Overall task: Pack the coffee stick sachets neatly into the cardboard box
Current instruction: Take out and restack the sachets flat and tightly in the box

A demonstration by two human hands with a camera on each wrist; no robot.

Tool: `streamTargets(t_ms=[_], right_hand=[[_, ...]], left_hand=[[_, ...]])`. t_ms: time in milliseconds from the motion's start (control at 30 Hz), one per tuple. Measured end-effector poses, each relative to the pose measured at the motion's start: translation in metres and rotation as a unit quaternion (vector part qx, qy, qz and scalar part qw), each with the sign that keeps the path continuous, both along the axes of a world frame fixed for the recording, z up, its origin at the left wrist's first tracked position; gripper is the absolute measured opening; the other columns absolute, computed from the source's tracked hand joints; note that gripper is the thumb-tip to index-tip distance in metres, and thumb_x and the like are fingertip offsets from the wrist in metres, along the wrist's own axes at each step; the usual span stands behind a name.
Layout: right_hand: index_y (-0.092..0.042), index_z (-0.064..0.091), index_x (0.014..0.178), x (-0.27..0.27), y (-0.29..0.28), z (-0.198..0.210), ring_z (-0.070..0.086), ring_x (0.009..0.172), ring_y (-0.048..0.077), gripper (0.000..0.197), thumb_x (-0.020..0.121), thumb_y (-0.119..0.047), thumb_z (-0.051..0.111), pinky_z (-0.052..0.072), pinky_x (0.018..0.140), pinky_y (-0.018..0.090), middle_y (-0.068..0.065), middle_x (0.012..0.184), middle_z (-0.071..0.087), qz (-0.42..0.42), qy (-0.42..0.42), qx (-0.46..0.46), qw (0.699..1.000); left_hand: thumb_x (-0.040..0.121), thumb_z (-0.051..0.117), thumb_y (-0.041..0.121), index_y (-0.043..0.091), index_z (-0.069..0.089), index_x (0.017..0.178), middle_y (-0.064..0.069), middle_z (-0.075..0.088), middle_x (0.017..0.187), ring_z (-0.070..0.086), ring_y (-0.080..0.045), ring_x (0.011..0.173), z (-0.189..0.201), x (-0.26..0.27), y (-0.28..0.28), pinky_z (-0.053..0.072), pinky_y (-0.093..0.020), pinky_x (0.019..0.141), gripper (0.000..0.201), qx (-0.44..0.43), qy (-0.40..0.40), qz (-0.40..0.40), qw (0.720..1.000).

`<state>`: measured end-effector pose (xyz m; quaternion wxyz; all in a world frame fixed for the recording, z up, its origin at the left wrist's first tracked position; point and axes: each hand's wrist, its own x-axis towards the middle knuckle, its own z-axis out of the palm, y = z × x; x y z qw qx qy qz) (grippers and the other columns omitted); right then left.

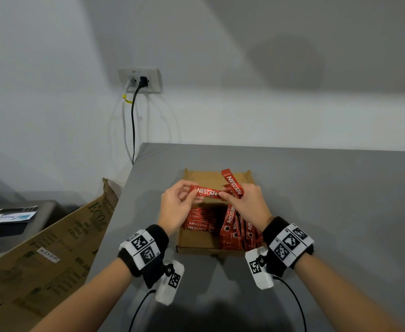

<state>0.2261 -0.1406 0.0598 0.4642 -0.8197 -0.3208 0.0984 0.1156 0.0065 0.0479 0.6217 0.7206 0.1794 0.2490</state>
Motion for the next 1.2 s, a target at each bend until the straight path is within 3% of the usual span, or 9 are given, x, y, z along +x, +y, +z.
streamTargets(t_ms=[133,267,433,567,667,767,833,1033,1200], right_hand=[[-0.008,0.071,0.093,0.003,-0.001,-0.001,0.061,0.071,0.008,0.019,0.085,-0.025,0.065,0.046,0.062,0.011,0.001,0.081,0.069,0.041,-0.016,-0.047,0.998],[-0.006,0.072,0.089,-0.004,0.004,-0.002,0.061,0.066,0.017,0.025,0.086,-0.029,0.065,0.047,0.058,0.02,0.006,0.076,0.069,0.098,-0.039,-0.092,0.99],[-0.018,0.07,0.077,-0.005,0.001,0.005,0.061,0.063,0.005,0.008,0.08,-0.025,0.072,0.047,0.06,0.017,-0.005,0.073,0.07,0.114,0.046,-0.044,0.991],[-0.014,0.07,0.071,-0.003,-0.001,0.004,0.053,0.051,0.001,0.018,0.085,-0.023,0.066,0.044,0.055,0.016,-0.006,0.067,0.067,0.111,0.019,-0.07,0.991],[-0.009,0.07,0.072,-0.001,-0.001,0.002,0.053,0.047,-0.003,0.018,0.085,-0.021,0.067,0.039,0.05,0.01,-0.008,0.062,0.062,0.104,0.016,-0.075,0.992],[-0.005,0.069,0.077,-0.001,0.002,-0.001,0.056,0.051,0.006,0.023,0.082,-0.027,0.069,0.046,0.052,0.022,0.006,0.069,0.068,0.118,0.013,-0.12,0.986],[-0.009,0.067,0.075,-0.001,0.003,-0.002,0.059,0.059,0.017,0.025,0.08,-0.032,0.071,0.05,0.06,0.029,0.008,0.073,0.069,0.125,0.008,-0.135,0.983],[-0.018,0.058,0.069,0.0,-0.003,0.002,0.058,0.055,-0.003,0.021,0.084,-0.03,0.067,0.045,0.057,0.008,-0.009,0.062,0.061,0.075,0.009,-0.053,0.996],[-0.01,0.064,0.078,0.003,-0.003,-0.002,0.058,0.056,-0.001,0.022,0.085,-0.03,0.065,0.045,0.058,0.008,-0.007,0.063,0.062,0.065,0.016,-0.042,0.997]], left_hand=[[0.088,0.062,0.013,0.014,0.063,0.1,0.005,0.065,0.099,0.063,0.005,0.082,-0.001,-0.007,0.006,0.053,-0.014,0.074,0.012,0.093,0.056,-0.025,0.994],[0.084,0.068,0.023,0.02,0.069,0.106,0.018,0.064,0.092,0.059,0.011,0.082,0.005,-0.006,0.008,0.048,-0.01,0.079,0.022,0.276,0.106,-0.124,0.947],[0.081,0.07,0.017,0.015,0.073,0.088,0.006,0.072,0.08,0.068,-0.004,0.074,0.01,-0.005,0.016,0.055,-0.02,0.075,0.008,0.194,0.113,-0.125,0.966],[0.08,0.071,0.015,0.012,0.073,0.088,-0.002,0.074,0.083,0.069,-0.011,0.076,0.011,-0.003,0.018,0.056,-0.022,0.078,0.009,0.18,0.124,-0.156,0.963],[0.079,0.073,0.018,0.014,0.073,0.091,0.001,0.073,0.083,0.067,-0.005,0.075,0.011,-0.003,0.017,0.054,-0.016,0.075,0.013,0.174,0.132,-0.164,0.962],[0.081,0.071,0.017,0.017,0.071,0.086,0.006,0.07,0.078,0.064,0.002,0.068,0.01,-0.001,0.016,0.052,-0.013,0.07,0.005,0.203,0.159,-0.168,0.951],[0.081,0.071,0.016,0.015,0.071,0.083,0.004,0.069,0.078,0.065,-0.001,0.069,0.008,0.0,0.019,0.053,-0.014,0.07,0.003,0.243,0.182,-0.171,0.937],[0.083,0.069,0.016,0.01,0.074,0.09,-0.003,0.072,0.089,0.065,-0.011,0.078,-0.001,-0.002,0.011,0.054,-0.023,0.077,0.011,0.389,0.235,-0.227,0.861],[0.087,0.061,0.017,0.015,0.073,0.095,0.002,0.072,0.098,0.065,-0.015,0.092,-0.007,0.004,-0.005,0.052,-0.029,0.084,0.015,0.481,0.273,-0.221,0.803]])
